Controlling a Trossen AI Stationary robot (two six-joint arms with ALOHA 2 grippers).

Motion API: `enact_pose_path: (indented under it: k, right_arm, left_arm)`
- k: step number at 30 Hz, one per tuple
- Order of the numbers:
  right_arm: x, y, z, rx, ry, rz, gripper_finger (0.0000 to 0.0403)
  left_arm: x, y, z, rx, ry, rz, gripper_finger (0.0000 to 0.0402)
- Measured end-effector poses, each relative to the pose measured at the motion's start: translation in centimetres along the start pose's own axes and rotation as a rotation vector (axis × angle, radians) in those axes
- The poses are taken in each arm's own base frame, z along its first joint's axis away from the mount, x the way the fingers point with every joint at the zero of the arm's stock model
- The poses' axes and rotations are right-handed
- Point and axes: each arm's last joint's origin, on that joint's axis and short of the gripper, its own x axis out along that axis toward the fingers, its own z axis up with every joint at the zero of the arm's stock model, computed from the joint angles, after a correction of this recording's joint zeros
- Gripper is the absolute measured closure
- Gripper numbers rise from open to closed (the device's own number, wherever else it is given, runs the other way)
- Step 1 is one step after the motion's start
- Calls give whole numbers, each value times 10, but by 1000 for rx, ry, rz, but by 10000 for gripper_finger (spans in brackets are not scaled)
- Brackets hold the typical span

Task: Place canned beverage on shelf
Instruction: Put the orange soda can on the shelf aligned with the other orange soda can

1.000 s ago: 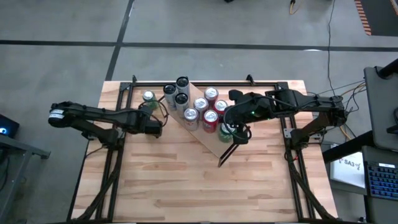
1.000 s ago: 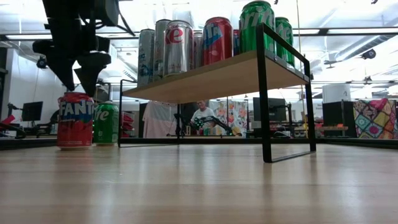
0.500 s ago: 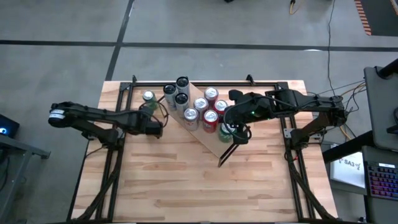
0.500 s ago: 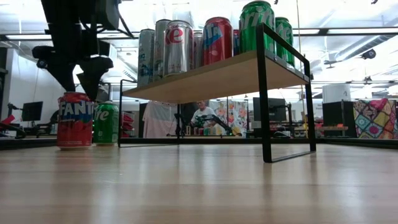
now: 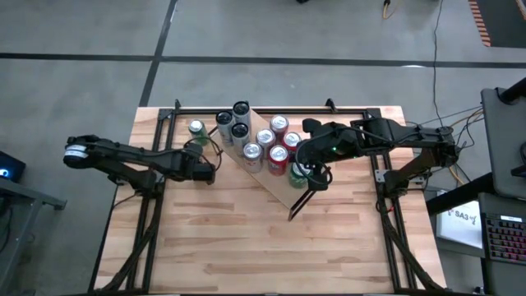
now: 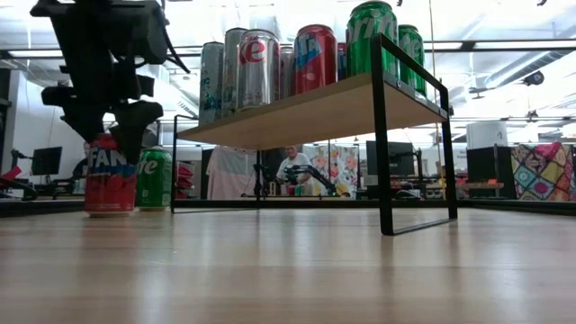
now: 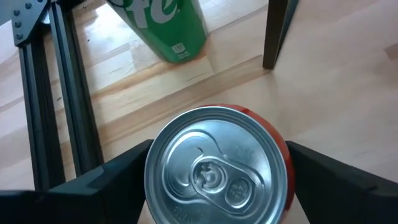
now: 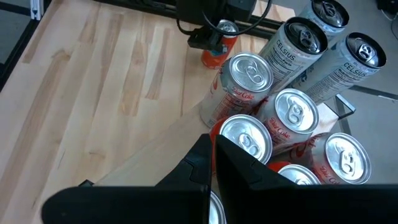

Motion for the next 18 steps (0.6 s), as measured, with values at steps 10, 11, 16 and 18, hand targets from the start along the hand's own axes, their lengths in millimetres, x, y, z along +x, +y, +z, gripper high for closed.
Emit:
enact_pose_path:
  k: [10,11,16,18]
  right_arm:
    - [0,0,0,16,3,0,394]
    - [0,0,0,15,4,1,394]
    - [0,0,-1,15,5,1,394]
    - [1,0,-1,17,9,2,394]
  left_arm:
    - [-12,-5,8,67,-8,-36,110]
    - [-15,-5,9,85,-11,-43,110]
    - [-38,-11,16,195,-39,-105,110]
    - [-53,-14,20,244,-71,-144,110]
